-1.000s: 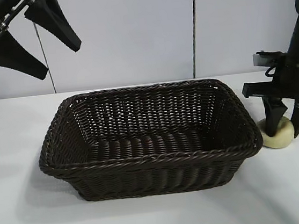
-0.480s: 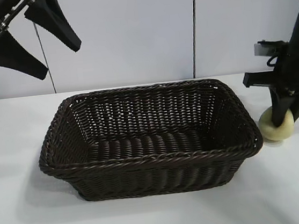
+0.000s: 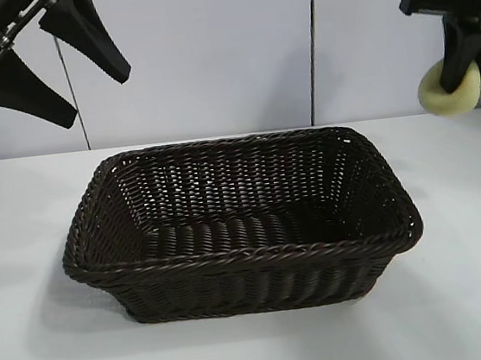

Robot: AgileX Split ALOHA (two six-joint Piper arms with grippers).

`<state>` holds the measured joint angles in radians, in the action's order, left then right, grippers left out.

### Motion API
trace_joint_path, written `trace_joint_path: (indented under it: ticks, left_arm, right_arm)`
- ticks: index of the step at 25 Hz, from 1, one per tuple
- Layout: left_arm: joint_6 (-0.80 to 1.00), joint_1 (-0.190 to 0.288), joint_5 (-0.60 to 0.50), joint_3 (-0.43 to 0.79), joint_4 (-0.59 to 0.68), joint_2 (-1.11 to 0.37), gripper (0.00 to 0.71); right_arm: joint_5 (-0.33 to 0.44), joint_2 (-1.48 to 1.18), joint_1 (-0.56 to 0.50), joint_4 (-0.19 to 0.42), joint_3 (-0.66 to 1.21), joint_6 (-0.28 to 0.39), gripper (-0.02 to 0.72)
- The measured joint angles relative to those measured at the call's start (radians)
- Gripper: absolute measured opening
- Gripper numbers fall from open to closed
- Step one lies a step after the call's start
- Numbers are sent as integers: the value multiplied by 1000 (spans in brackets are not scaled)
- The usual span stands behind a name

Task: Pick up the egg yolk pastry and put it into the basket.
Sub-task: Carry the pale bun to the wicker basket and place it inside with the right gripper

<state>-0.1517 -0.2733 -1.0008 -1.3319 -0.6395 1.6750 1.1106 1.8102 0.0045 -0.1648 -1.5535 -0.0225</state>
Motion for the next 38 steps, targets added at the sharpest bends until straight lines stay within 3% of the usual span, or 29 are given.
trace_joint_path:
  ticks: [10, 19, 29, 38]
  left_arm:
    - [0, 0, 0, 0, 0, 0, 488]
    - [0, 0, -14, 0, 0, 0, 488]
    - [0, 0, -17, 0, 1, 0, 488]
    - [0, 0, -18, 0, 2, 0, 488]
  right_arm:
    - [23, -28, 24, -57, -4, -20, 136]
    - [13, -28, 219, -73, -4, -26, 136]
    - [-11, -28, 403, -75, -4, 14, 136]
    - [-58, -3, 452, -78, 5, 30, 135]
